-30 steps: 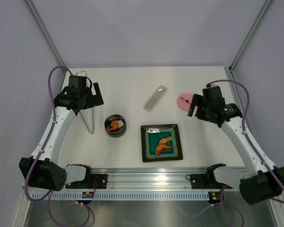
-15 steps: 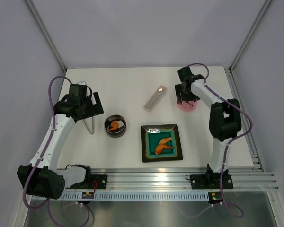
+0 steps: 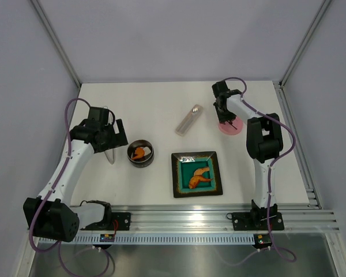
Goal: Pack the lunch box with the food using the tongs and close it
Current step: Pick up the box lid from the center of the board.
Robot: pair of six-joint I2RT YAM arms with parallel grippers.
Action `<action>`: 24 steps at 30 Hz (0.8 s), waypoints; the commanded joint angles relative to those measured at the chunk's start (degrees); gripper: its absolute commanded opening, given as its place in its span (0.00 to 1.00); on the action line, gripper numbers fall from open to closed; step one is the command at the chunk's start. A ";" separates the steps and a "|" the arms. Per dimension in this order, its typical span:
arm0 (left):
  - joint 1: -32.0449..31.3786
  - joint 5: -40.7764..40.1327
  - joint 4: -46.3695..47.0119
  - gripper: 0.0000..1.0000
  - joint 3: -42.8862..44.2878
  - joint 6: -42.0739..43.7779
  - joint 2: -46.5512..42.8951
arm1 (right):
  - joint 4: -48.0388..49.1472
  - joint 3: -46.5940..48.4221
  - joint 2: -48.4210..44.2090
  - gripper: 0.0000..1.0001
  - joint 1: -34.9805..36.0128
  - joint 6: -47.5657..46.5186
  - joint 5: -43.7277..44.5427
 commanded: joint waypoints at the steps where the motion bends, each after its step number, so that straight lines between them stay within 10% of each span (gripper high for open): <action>1: 0.23 -0.32 2.00 0.97 -0.63 -0.55 -0.62 | 1.95 1.38 -0.03 0.29 -0.48 -0.40 -0.24; 6: 0.14 0.03 2.88 0.97 -0.98 -0.90 0.25 | 3.62 -1.34 -3.89 0.00 -0.48 0.83 -2.96; 24: 0.67 7.58 9.29 0.98 -4.58 -4.33 5.09 | -5.07 0.23 -19.80 0.00 3.28 11.29 -17.38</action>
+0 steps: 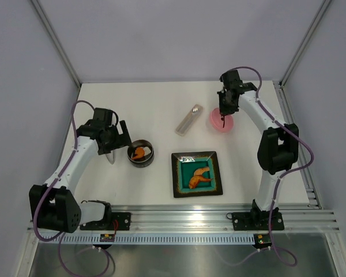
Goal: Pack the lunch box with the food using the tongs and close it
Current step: Pick up the box lid from the center of the board, then adjust the packing box at the center of the board.
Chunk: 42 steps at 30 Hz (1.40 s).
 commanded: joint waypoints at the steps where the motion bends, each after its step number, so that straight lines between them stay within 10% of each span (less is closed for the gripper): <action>1: 0.30 4.76 4.59 0.98 -1.50 -1.51 0.85 | -2.69 1.87 -8.35 0.00 5.81 2.96 -3.13; 29: -0.85 28.76 30.35 0.99 -11.70 -11.09 6.57 | -1.91 -1.29 -13.89 0.00 23.31 10.96 -2.60; 42: 4.85 23.23 11.12 0.99 -1.34 -10.03 -6.87 | -8.23 12.32 -2.83 0.00 35.16 10.18 4.24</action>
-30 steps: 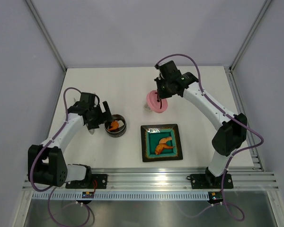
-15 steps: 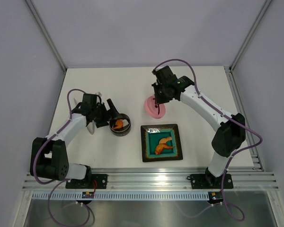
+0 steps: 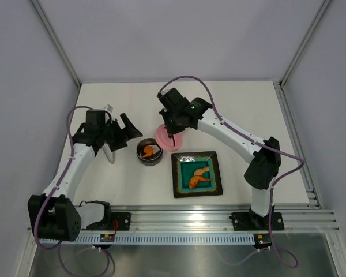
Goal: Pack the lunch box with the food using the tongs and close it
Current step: Adjust the packing box at the center of the board, then close the box lid on the packing box.
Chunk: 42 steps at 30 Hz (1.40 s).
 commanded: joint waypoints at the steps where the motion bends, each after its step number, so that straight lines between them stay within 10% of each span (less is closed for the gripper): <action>1: 6.51 -0.90 -6.29 0.99 7.06 -0.44 -5.78 | -3.68 6.32 4.82 0.00 2.91 -0.67 3.99; 14: 15.42 -13.20 -18.07 0.99 13.22 -1.68 -11.42 | -13.97 38.13 27.60 0.00 8.72 -2.08 4.70; 42: 17.53 -10.23 -16.15 0.99 7.95 0.61 -9.84 | -8.17 34.54 34.37 0.00 9.51 0.91 -1.11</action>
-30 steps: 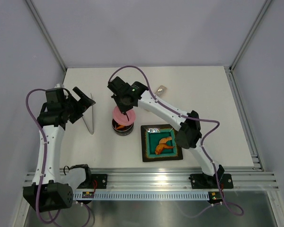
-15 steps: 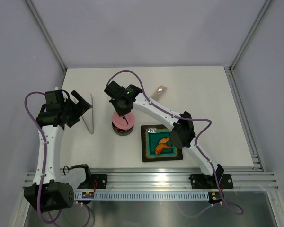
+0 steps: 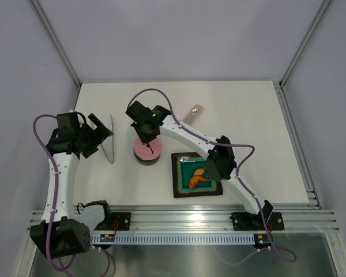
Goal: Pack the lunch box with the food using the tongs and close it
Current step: Close the box lid on the packing box.
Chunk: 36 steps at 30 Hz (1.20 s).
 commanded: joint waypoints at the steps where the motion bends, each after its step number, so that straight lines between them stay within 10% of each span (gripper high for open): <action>1: 0.57 2.87 3.35 0.99 -1.78 0.55 1.33 | 0.87 0.40 2.05 0.00 0.79 1.28 -2.07; 12: 0.83 22.82 19.87 0.99 -14.43 -6.83 11.08 | 0.44 2.78 -2.62 0.00 2.20 0.58 2.33; 36: 1.54 22.57 27.96 0.99 -16.90 -12.55 23.21 | -3.26 9.63 3.27 0.00 5.01 -2.76 9.89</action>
